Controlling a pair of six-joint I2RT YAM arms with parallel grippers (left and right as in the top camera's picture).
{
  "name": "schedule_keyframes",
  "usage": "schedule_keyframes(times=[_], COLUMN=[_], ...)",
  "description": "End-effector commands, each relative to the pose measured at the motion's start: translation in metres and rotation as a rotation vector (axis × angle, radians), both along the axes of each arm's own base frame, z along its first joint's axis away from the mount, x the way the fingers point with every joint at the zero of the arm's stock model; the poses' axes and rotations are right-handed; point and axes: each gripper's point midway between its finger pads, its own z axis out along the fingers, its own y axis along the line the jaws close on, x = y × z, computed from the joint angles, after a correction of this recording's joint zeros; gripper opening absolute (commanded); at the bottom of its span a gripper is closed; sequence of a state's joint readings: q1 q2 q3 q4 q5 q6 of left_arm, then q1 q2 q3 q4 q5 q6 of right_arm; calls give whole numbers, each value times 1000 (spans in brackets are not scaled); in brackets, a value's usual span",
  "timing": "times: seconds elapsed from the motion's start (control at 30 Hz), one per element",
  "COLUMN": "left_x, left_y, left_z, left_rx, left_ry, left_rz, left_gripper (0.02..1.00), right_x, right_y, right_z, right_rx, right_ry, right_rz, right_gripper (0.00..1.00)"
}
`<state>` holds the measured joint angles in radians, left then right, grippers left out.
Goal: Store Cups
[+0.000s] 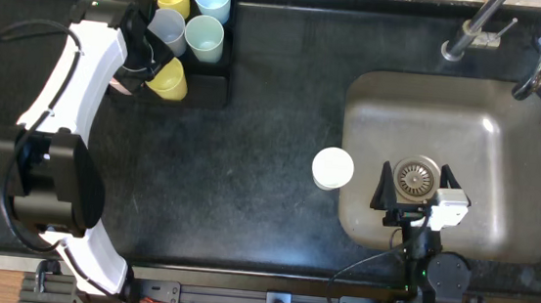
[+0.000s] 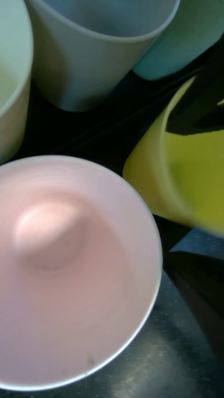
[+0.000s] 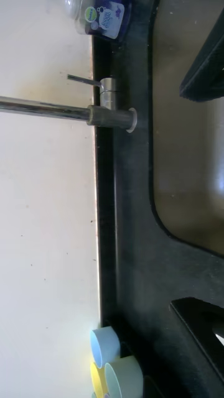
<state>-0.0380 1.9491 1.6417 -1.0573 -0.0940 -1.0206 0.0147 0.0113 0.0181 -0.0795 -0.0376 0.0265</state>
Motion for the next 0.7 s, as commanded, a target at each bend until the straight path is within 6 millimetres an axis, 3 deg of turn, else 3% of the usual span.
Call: schedule_keyframes(times=[0.03,0.07,0.2,0.43,0.6,0.7], left_x=[-1,-1,-1,-15,-44,-90], left_y=[3,3,3,3,-3,-7], left_z=[-5,-5,1,62,118,157], left_rx=[19,19,18,15,-10,-15], left_ry=[18,19,5,-114,-211,-248], left_rz=[7,7,6,1,-14,-33], left_gripper=[899,998,998,998,998,998], right_x=[0,0,0,0,0,0], right_y=[2,2,2,2,2,2], right_z=[-3,-4,-4,-4,-4,-4], right_rx=[3,3,3,3,3,3], right_ry=[0,1,1,1,1,1], right_rz=[11,11,11,11,11,11], right_gripper=[998,996,998,998,998,998])
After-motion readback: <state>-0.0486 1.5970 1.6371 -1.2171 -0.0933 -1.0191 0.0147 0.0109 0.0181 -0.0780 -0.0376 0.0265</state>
